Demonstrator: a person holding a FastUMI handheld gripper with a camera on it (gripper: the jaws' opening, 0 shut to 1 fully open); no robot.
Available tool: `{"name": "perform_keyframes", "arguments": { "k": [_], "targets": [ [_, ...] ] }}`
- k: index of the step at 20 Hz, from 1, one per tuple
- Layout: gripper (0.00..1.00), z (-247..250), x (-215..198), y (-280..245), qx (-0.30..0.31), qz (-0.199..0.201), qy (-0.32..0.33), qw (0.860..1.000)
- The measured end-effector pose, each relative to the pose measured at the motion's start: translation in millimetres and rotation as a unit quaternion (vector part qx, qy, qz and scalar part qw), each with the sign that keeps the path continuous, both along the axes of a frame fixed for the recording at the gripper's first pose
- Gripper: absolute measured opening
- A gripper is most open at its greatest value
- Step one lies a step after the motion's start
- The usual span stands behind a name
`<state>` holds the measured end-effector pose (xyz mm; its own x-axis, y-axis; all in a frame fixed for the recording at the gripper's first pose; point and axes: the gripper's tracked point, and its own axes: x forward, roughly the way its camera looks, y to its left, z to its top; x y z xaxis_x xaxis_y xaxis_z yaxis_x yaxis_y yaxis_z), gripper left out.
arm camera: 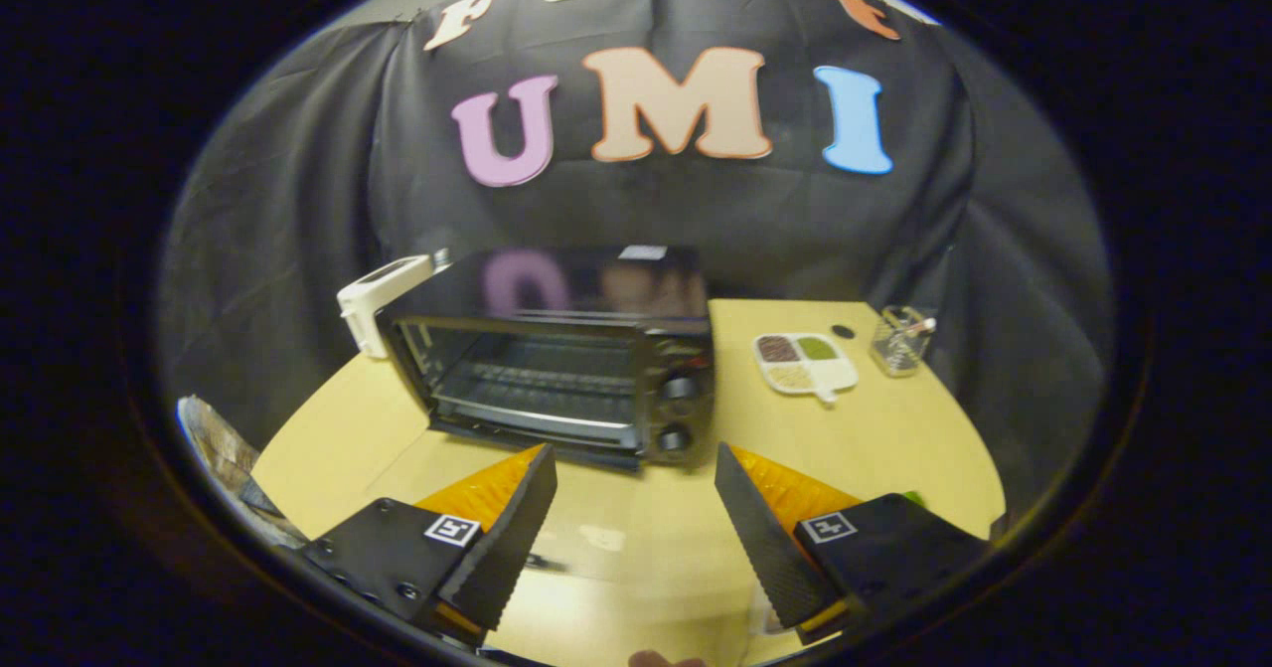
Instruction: Open the toaster oven, put the food inside, and close the toaster oven door.
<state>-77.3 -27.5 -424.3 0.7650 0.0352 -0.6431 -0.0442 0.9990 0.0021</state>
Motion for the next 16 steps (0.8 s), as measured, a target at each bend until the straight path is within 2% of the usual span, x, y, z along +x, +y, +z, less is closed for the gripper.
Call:
{"name": "perform_keyframes", "arguments": {
  "k": [4, 8, 11, 16],
  "targets": [
    [1.0, 19.1, -6.4, -77.6, -0.028, -0.045, -0.014, 0.998],
    [1.0, 4.1, -31.9, -133.1, -0.041, -0.087, 0.011, 0.995],
    [1.0, -18.1, -51.7, -161.3, -0.044, -0.116, 0.037, 0.992],
    [1.0, -67.1, -78.1, -181.7, -0.02, -0.132, 0.097, 0.986]
  ]
}}
